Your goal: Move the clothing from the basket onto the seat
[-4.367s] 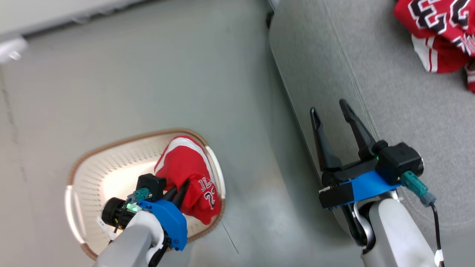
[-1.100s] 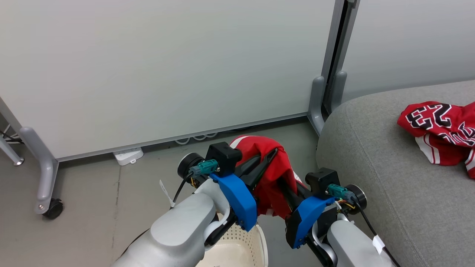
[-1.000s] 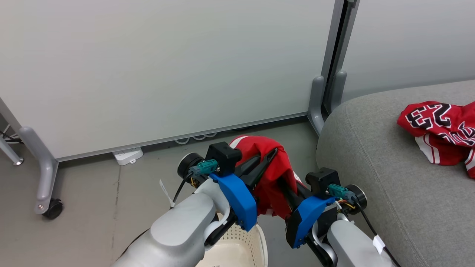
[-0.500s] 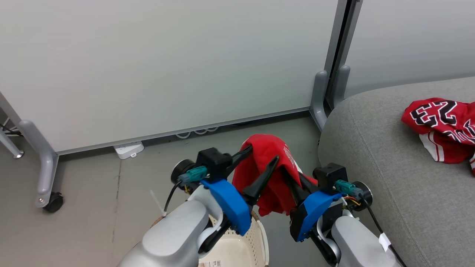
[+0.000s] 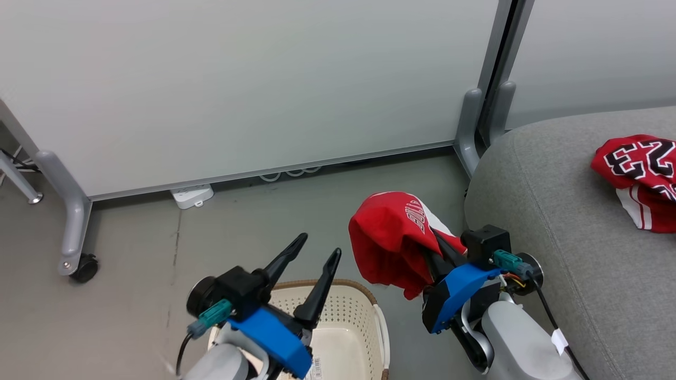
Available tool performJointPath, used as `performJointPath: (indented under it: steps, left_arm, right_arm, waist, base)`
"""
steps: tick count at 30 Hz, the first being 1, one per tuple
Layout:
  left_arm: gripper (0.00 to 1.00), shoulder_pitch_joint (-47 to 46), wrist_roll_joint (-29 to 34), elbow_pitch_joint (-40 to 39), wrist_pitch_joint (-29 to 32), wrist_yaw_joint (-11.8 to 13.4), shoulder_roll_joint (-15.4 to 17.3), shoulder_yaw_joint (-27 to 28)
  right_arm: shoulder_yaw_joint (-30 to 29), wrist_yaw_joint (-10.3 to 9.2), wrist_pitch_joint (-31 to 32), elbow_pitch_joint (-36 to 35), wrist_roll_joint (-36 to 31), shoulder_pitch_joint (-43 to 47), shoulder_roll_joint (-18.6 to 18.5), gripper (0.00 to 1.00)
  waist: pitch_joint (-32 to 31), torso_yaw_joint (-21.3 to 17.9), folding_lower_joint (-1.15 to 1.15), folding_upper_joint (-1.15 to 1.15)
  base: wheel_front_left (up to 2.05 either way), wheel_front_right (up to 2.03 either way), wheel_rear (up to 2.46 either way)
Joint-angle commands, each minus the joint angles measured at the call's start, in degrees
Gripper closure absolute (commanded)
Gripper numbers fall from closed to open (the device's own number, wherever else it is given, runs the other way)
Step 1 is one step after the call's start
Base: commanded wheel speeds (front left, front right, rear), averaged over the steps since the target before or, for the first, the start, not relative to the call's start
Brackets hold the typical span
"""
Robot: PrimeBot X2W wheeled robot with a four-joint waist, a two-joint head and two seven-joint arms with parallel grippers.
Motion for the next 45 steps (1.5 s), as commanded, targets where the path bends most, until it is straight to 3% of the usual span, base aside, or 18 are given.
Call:
performJointPath:
  steps: [1, 8, 28, 36, 45]
  left_arm:
    - [0.00, 1.6, 1.2, -1.0, -0.2, 0.2, 0.4, 1.2]
    - [0.00, 8.5, 7.1, -5.8, -0.2, -0.5, 0.4, 9.4]
    - [0.00, 12.7, 11.3, -5.8, -0.2, -1.5, -1.8, 15.4]
    - [0.00, 12.7, 11.7, -6.3, -0.2, -1.6, -1.4, 15.1]
    - [0.00, 12.7, 11.9, -6.4, -0.2, -1.6, -0.6, 14.8]
  right_arm:
    - [-0.2, -0.05, -0.2, -0.4, -0.3, -0.3, 0.0, 1.00]
    - [-1.5, -0.05, -0.1, -1.2, -0.7, 0.0, 0.0, 1.00]
    - [-1.3, -0.04, 0.1, -1.6, -0.2, 0.4, 0.0, 1.00]
    - [-0.9, -0.05, -0.1, -1.6, 0.3, 0.2, 0.0, 1.00]
    - [-0.7, -0.05, -0.2, -1.1, 0.6, 0.6, 0.0, 1.00]
  waist:
    - [0.2, 0.2, 0.00, 0.00]
    - [1.0, 1.2, 0.00, 0.00]
    - [1.2, 0.5, 0.00, 0.00]
    - [1.7, -4.2, 0.00, 0.00]
    - [1.6, -13.0, 0.00, 0.00]
  base:
    - [0.00, 0.00, 0.00]
    - [0.00, 0.00, 0.00]
    - [0.00, 0.00, 0.00]
    - [0.00, 0.00, 0.00]
    - [0.00, 0.00, 0.00]
